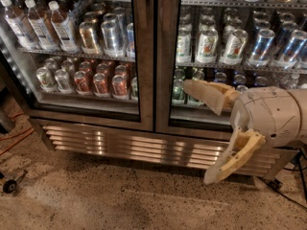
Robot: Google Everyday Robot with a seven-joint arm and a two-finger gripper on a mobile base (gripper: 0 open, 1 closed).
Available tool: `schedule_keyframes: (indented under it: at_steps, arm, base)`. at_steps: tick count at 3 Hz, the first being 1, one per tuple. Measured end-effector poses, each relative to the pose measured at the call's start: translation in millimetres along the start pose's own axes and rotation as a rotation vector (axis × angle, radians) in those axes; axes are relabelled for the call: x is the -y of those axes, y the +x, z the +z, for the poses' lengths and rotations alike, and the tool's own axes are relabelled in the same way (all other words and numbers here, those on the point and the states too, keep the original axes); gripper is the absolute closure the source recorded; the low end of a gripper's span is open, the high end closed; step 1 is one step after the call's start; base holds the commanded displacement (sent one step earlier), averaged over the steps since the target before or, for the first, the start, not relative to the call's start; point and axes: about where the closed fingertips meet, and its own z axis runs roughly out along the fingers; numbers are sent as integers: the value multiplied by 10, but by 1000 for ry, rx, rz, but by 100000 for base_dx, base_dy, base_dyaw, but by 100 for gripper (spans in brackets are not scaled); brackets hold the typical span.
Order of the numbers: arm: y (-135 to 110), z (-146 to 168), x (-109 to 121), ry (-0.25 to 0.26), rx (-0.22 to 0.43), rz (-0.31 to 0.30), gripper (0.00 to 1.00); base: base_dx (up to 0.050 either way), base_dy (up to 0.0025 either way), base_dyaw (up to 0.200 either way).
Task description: Open left fridge door
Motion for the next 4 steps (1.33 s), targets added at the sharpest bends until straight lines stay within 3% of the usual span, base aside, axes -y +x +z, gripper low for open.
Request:
schedule_keyframes:
  at_steps: [2, 3, 4]
  arm:
    - [-422, 8, -114, 39, -37, -82, 0]
    - [-422, 8, -114, 39, -37, -82, 0]
    - [-422, 8, -114, 39, -37, -82, 0]
  base:
    - [0, 0, 0]
    - [3487, 253, 14392]
    - [3870, -235, -12888]
